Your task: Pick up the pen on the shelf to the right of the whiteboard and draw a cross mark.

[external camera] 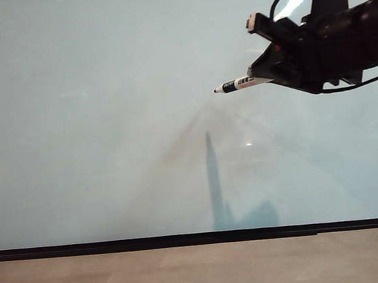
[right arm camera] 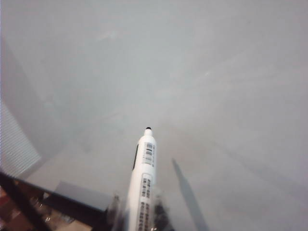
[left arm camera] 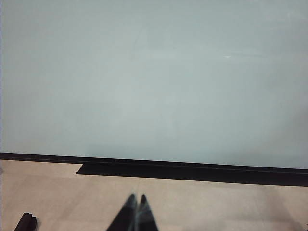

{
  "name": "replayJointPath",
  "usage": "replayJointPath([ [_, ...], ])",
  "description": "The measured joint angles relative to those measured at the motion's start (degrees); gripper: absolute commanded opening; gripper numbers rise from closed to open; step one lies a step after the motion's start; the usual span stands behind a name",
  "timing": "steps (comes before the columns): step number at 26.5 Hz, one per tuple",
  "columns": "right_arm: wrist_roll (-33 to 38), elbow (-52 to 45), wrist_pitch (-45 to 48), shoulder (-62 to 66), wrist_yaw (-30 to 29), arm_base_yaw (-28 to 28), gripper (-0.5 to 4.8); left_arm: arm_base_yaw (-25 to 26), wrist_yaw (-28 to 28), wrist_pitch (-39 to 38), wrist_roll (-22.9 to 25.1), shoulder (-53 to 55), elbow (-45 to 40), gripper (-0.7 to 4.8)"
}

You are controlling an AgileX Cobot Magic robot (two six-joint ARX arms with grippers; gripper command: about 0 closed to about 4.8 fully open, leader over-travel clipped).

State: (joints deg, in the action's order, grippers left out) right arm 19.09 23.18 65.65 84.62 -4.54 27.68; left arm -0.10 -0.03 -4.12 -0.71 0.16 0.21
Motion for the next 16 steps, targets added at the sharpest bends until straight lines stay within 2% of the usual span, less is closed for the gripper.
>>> replayJointPath([
  [5,0.2,2.0,1.8,4.1,0.0,1.6,-0.06,0.0,0.0,0.0,0.0,0.0,0.0,-0.05],
  [13,2.1,2.0,12.4,11.2,2.0,2.6,-0.06,0.0,0.0,0.0,0.0,0.0,0.0,-0.04],
  [16,4.0,2.2,13.7,12.9,4.9,3.8,-0.06,0.0,0.0,0.0,0.0,0.0,0.0,-0.05],
])
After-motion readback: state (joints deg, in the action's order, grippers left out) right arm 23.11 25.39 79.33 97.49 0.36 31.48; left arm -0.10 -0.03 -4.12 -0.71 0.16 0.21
